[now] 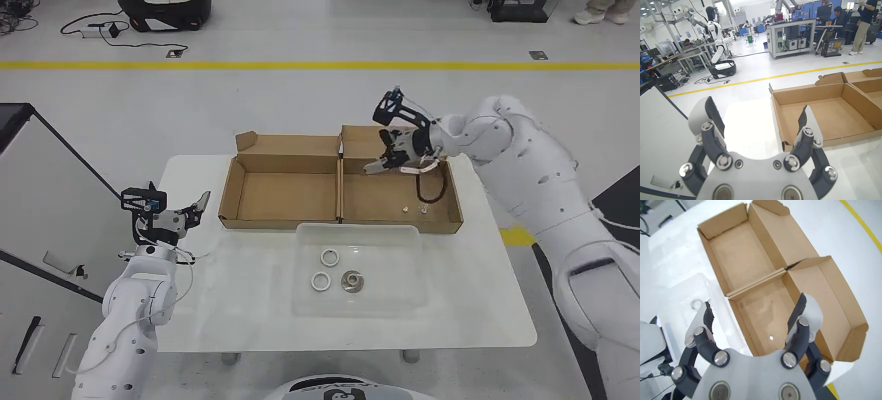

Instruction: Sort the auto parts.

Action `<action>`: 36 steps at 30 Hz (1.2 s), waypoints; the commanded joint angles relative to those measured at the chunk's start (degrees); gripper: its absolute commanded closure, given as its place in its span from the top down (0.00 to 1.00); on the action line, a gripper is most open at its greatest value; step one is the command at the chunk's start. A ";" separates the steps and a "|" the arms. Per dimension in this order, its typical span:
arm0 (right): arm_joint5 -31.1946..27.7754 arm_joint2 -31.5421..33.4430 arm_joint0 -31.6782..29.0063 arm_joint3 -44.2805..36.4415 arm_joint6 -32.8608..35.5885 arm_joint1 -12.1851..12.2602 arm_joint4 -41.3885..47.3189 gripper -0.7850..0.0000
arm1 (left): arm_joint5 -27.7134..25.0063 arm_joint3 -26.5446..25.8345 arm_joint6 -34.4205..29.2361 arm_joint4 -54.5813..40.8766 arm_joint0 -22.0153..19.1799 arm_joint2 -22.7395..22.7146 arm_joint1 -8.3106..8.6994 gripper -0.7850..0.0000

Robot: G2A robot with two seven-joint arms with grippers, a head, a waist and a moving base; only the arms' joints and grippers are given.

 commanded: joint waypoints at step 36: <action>5.65 61.09 -56.40 -32.85 13.29 13.21 52.39 1.00 | 0.00 0.00 0.00 0.00 0.00 0.00 0.00 1.00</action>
